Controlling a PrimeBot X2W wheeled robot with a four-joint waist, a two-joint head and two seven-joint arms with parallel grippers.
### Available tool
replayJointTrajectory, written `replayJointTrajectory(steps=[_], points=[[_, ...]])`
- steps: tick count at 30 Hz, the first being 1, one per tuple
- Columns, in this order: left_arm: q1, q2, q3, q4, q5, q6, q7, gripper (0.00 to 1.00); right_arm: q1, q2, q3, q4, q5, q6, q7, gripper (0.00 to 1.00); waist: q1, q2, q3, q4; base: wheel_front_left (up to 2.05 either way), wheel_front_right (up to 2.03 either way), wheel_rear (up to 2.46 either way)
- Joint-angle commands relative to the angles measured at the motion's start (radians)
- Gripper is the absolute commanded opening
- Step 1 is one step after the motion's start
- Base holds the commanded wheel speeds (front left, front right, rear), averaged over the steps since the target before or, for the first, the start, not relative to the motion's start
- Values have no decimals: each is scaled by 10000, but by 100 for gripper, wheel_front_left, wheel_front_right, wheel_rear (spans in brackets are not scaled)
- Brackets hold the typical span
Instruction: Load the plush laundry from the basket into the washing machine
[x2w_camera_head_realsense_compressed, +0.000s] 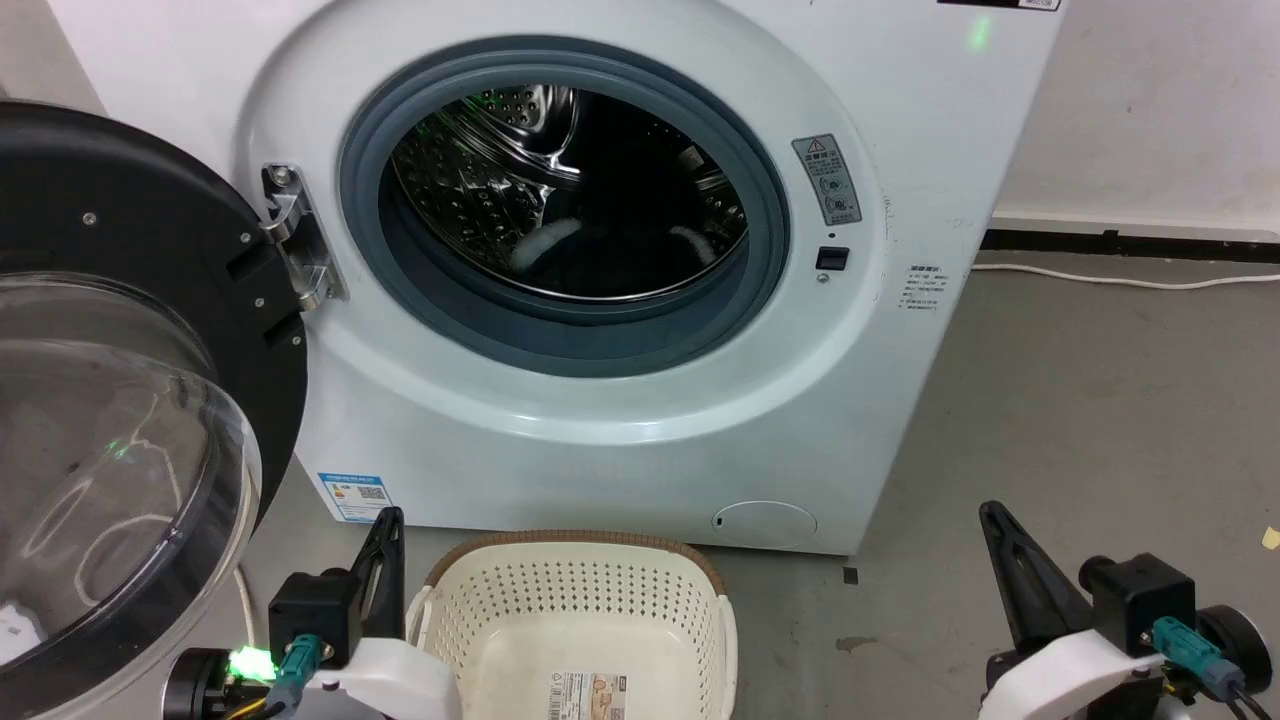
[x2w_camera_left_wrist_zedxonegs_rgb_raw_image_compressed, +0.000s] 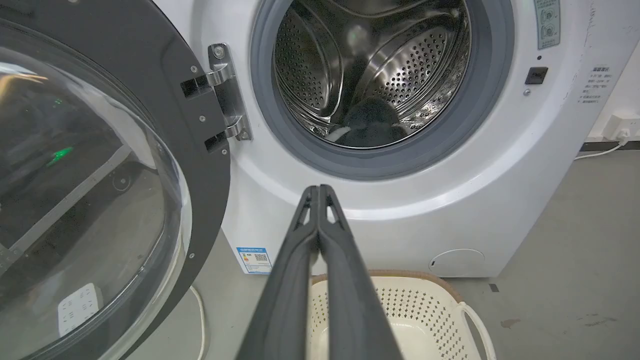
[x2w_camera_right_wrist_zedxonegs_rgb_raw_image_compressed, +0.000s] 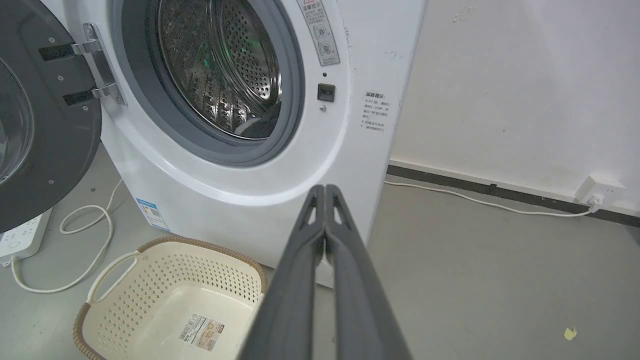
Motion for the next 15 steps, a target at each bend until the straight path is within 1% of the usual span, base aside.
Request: replayJointTrajectory(steps=[1,15], points=[[-148,-8,63,-70,93,-40,78,0,-166,-6,22,-63,-76,-7,75,0,0,0,3,-7,0,0,0],[-198,-38,164,-139,195,-58,267,0,-209,-6,55,-91,-195,-7,266,0,0,0,15,-39,0,0,0]])
